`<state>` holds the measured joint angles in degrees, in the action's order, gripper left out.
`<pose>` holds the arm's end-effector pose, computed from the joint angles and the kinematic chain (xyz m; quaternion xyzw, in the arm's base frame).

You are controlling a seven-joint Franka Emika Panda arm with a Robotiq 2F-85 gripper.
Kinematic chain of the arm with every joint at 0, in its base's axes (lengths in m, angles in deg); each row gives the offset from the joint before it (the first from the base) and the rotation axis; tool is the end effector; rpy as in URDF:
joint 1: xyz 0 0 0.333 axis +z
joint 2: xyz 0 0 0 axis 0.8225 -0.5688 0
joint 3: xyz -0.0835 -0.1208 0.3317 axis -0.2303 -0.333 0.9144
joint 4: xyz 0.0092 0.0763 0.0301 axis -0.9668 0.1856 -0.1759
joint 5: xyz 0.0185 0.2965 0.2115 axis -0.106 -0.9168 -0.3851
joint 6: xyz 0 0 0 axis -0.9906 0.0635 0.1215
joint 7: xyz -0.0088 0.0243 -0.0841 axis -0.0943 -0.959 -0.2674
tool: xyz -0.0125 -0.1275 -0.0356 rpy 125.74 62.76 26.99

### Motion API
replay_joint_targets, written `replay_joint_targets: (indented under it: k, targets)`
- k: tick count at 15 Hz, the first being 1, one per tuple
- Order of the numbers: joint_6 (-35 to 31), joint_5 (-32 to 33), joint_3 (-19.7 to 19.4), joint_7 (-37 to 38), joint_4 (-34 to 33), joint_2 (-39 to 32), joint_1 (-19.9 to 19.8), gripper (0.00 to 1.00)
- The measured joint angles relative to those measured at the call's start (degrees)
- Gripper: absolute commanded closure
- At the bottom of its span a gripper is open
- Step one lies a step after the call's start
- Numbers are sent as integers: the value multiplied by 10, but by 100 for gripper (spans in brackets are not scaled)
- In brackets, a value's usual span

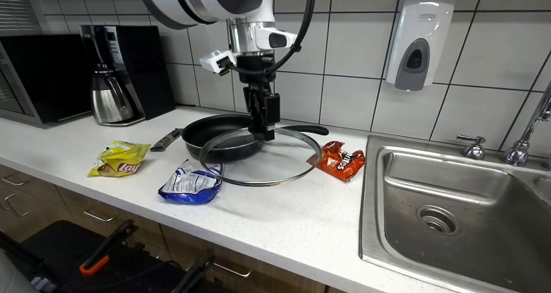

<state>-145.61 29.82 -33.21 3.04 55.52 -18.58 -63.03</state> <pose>0.4152 -0.1172 0.3543 0.9392 -0.3383 0.0047 0.0588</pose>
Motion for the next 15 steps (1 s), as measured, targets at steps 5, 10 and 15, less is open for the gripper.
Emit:
replay_joint_targets:
  k: [5, 10, 15]
  targets:
    - [3, 0, -7, 0, 15, 0, -15, 61]
    - [2, 0, -19, 1, 23, 0, -31, 61]
    - [-5, 0, -31, 5, 25, -8, -44, 61]
